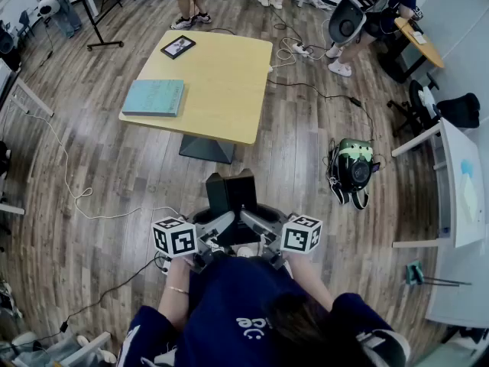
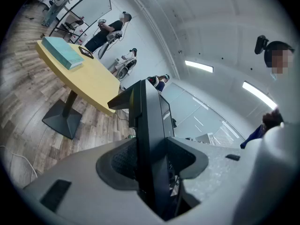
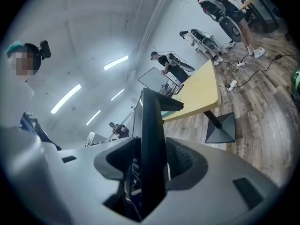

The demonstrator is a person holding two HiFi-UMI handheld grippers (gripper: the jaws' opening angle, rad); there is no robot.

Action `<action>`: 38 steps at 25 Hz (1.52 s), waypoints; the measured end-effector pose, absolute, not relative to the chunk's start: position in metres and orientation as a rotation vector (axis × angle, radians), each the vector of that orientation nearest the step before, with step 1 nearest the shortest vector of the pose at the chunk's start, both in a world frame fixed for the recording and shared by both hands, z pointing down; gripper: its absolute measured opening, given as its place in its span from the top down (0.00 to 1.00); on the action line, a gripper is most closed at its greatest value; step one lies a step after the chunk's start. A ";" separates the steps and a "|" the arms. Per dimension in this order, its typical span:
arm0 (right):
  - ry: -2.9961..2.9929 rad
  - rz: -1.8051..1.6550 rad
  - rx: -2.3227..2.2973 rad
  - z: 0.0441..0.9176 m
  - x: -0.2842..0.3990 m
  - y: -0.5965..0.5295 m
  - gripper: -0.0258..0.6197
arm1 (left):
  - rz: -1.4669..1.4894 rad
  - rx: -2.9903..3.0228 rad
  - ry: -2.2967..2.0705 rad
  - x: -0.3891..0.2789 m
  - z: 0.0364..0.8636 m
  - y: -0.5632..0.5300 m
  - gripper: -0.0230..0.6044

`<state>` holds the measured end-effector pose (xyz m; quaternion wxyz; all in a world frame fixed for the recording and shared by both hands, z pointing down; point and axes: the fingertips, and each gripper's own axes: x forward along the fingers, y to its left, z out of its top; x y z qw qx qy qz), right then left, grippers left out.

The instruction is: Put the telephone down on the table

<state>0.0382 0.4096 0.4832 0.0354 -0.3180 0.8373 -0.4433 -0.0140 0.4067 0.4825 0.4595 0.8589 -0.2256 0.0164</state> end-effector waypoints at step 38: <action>2.593 -1.472 -0.862 0.502 0.051 0.217 0.62 | 0.058 2.067 -0.633 0.000 0.499 0.219 0.65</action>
